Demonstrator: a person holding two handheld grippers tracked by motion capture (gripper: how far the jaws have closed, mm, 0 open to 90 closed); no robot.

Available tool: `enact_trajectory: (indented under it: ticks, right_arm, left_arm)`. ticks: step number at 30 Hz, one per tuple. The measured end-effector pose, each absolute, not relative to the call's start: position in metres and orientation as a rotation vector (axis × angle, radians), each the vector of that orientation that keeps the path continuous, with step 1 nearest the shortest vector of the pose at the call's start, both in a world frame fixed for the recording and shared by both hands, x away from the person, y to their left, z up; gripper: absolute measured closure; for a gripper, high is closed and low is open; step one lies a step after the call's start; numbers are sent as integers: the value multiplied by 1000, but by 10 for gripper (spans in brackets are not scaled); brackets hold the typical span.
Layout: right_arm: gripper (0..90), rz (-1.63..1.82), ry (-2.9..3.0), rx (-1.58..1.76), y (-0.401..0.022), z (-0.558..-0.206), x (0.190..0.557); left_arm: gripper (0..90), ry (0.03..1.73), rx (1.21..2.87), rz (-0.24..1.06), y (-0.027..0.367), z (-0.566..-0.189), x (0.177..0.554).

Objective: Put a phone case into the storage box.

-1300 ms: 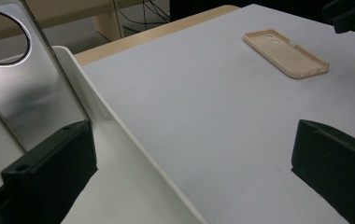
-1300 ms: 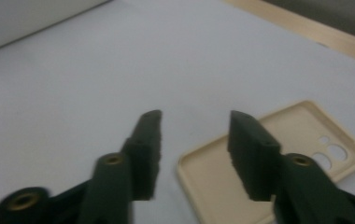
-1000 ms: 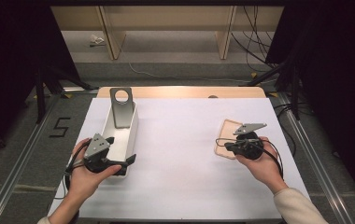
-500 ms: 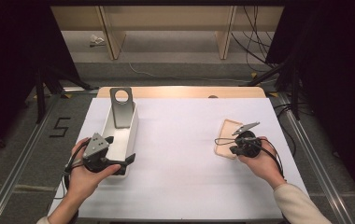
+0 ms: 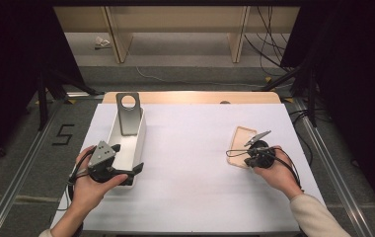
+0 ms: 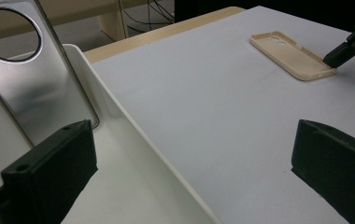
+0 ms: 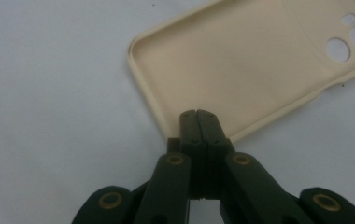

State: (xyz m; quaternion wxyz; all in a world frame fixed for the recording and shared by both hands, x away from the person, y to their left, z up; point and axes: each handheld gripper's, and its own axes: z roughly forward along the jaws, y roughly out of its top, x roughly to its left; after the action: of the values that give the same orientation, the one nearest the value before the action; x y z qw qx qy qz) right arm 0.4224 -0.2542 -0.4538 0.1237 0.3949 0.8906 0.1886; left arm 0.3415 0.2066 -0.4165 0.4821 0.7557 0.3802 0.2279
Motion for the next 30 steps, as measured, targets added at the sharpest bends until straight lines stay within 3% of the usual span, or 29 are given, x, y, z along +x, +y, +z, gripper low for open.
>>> enact_trajectory:
  ticks: [30]
  right_arm:
    - [900,430,2590,1126,-275,-452,427]
  left_arm:
    - [0,922,1843,552,205,-417,341]
